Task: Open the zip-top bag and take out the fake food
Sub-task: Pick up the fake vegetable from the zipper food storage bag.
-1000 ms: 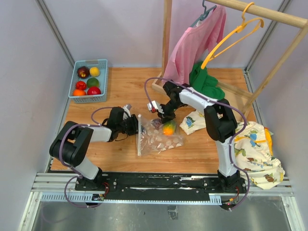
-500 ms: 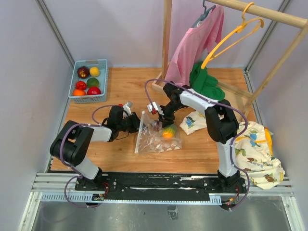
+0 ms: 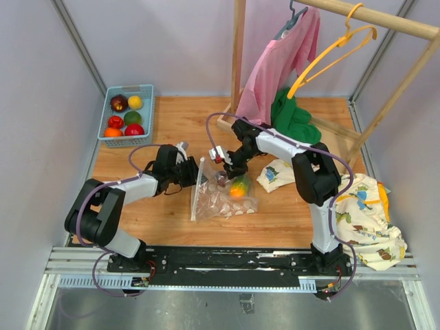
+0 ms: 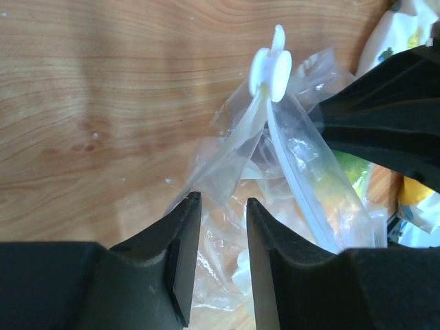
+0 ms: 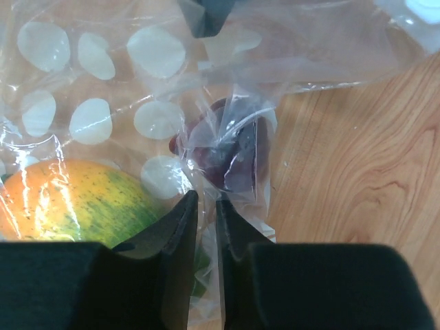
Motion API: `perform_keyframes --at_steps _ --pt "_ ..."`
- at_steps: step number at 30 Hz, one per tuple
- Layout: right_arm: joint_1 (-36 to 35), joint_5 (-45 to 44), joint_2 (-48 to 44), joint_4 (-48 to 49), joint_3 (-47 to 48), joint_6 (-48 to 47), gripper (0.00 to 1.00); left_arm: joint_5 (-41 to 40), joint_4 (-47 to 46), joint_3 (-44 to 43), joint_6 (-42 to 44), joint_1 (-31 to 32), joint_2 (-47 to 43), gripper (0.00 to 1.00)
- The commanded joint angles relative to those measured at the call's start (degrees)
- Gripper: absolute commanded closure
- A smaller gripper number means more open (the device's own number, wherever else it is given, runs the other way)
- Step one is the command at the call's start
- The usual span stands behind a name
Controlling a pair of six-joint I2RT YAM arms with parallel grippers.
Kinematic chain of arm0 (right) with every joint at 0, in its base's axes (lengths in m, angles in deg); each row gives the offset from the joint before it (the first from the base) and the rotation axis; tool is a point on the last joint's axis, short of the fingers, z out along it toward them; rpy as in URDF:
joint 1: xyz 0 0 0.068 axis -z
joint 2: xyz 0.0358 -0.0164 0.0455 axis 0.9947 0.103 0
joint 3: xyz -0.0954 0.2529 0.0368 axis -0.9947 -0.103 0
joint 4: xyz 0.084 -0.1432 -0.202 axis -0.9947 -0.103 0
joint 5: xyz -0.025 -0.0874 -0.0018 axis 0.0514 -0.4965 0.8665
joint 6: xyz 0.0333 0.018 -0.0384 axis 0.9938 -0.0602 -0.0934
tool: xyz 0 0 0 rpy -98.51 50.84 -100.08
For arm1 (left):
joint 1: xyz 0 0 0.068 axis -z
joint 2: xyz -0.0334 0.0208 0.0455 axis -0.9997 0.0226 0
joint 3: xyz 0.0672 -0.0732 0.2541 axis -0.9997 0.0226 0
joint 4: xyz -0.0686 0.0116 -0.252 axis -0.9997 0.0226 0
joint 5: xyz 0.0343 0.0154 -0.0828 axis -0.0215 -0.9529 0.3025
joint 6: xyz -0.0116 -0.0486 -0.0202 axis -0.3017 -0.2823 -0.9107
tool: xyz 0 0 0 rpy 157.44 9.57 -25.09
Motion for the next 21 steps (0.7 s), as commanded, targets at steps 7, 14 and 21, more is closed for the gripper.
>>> perform_keyframes --at_steps 7,14,21 --pt "-1.14 2.5 -1.14 -1.84 -0.08 0.92 0.99 5.02 -2.9 -0.65 -1.85 0.37 -3.1 0.82" --pt "-1.0 1.84 -1.26 -1.85 -0.26 1.63 0.99 -6.15 14.47 -6.64 4.17 0.37 -2.28 0.76" --pt "-1.06 1.42 -1.12 -1.38 -0.19 2.76 0.98 -8.9 17.81 -7.24 4.57 0.41 -7.07 0.57"
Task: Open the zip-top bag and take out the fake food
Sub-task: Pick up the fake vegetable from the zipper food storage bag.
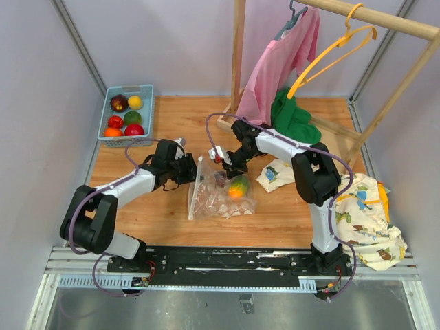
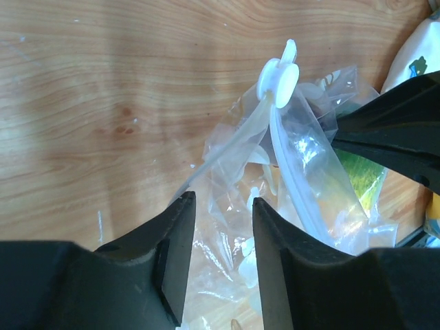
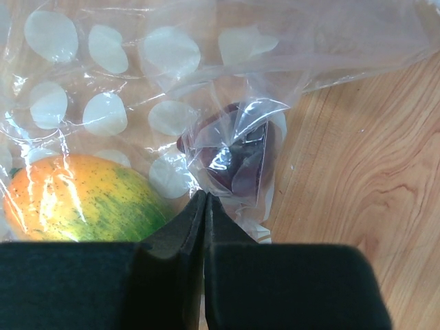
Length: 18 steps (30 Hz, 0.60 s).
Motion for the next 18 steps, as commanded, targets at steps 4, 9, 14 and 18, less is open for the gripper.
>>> perform_keyframes --at_steps 4,9,14,18 --pt "-0.63 0.75 -0.82 -0.96 -0.11 1.71 0.97 -7.01 8.73 -2.65 2.67 0.32 -4.85 0.56" --pt "-0.62 0.75 -0.89 -0.84 -0.09 1.86 0.97 -10.51 12.61 -4.18 3.85 0.32 -7.92 0.59" --pt "-0.63 1.01 -0.92 -0.66 -0.06 2.06 0.96 -4.48 8.7 -3.05 4.16 0.3 -8.99 0.75" --pt "-0.67 1.55 -0.94 -0.68 -0.01 2.2 0.96 6.1 0.29 -0.32 1.46 0.34 -6.29 0.84"
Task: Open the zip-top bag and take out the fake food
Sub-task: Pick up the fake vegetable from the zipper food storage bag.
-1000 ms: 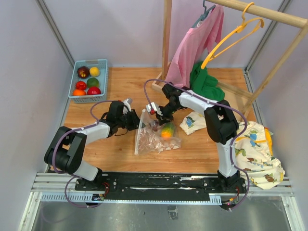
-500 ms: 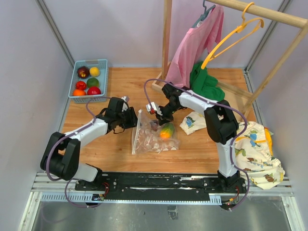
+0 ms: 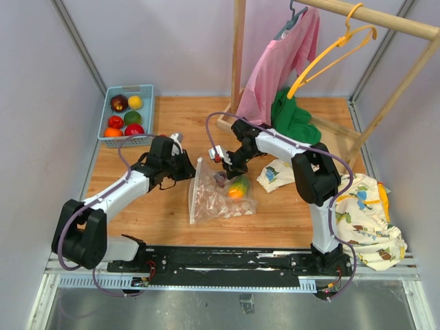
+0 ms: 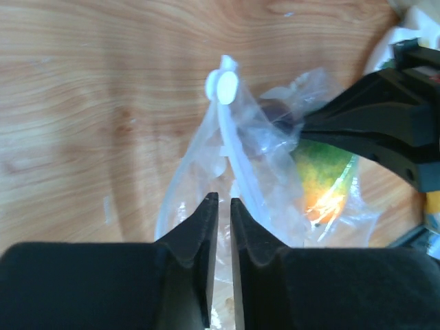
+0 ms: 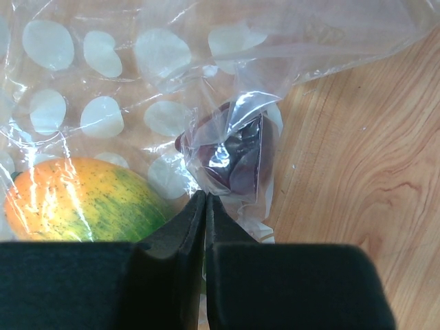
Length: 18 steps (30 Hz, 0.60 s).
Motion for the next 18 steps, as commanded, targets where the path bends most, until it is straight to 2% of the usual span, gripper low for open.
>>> perform_keyframes --at_steps 1,9,18 --pt "-0.67 1.77 -0.98 -0.72 -0.02 0.87 0.96 11.89 -10.17 2.62 -2.31 0.3 2.56 0.85" --pt "-1.89 2.24 -0.84 -0.74 -0.32 0.97 0.96 20.94 -24.77 5.74 -7.18 0.41 10.82 0.84" --pt "-2.92 2.98 -0.53 -0.5 -0.38 1.7 0.96 21.6 -30.27 5.19 -10.01 1.47 17.35 0.67"
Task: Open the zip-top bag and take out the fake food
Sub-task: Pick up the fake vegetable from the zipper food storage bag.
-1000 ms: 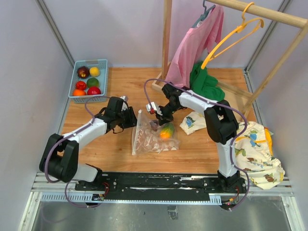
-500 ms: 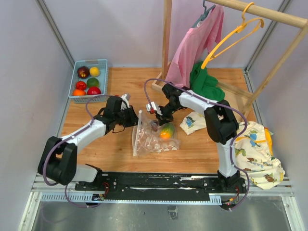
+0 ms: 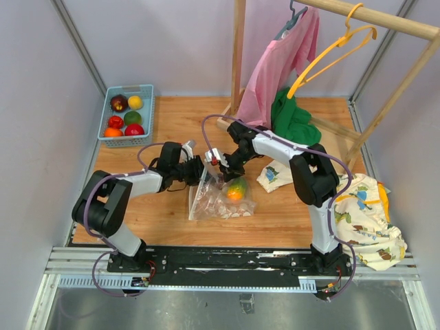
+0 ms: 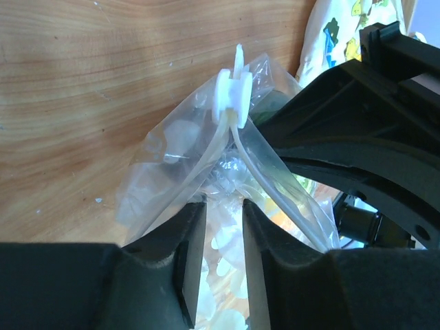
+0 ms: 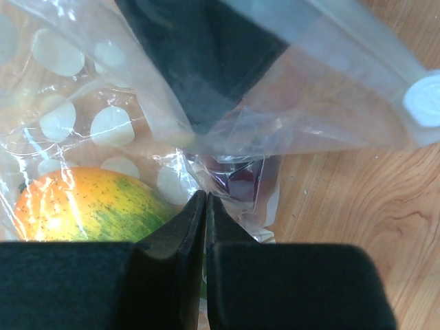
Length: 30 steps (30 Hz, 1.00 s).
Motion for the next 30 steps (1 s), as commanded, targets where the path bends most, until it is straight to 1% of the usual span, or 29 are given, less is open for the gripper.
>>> perform_keyframes --at_steps 1,5,7,11,14,16,18,23,25,27,28,30 --pt "-0.95 2.35 -0.42 -0.51 -0.36 1.27 0.96 1.02 -4.68 -0.27 -1.66 1.1 2.26 0.65" --pt "-0.99 2.23 -0.16 -0.42 -0.29 1.42 0.96 -2.22 -1.53 -0.93 -0.32 1.19 2.95 0.57" --pt "-0.99 2.1 -0.02 -0.41 -0.2 1.55 0.96 -3.32 -1.84 -0.66 -0.26 1.14 2.76 0.51" --pt "-0.99 2.01 0.31 -0.34 0.05 1.94 0.96 -2.47 -4.99 -0.14 -1.48 1.15 3.09 0.42" --pt "-0.99 2.4 0.33 -0.32 0.27 2.28 0.95 -1.05 -9.39 0.95 -3.02 1.14 3.66 0.38" --pt "-0.92 2.86 0.1 -0.35 0.34 2.49 0.95 -0.78 -10.54 1.3 -3.41 1.14 3.94 0.38" --pt "-0.38 3.11 -0.69 -0.72 0.57 2.68 0.91 -1.15 -10.45 1.68 -3.36 1.14 3.57 0.39" --pt "2.86 5.65 -2.99 -3.28 1.47 -0.17 0.79 -3.19 -8.86 3.03 -2.44 1.16 0.66 0.42" --pt "3.52 5.95 -3.58 -3.64 1.43 -1.78 0.74 -3.38 -8.96 3.6 -2.39 1.18 -0.1 0.45" --pt "3.6 6.15 -3.7 -3.67 1.31 -3.2 0.67 -3.22 -9.12 4.0 -2.45 1.18 -0.49 0.49" --pt "3.51 6.56 -3.53 -3.32 1.32 -3.71 0.62 -3.1 -9.4 4.22 -2.59 1.14 -0.54 0.53" --pt "3.31 7.19 -2.92 -2.24 1.26 -4.41 0.56 -2.85 -9.49 4.37 -2.62 1.14 -0.36 0.62"
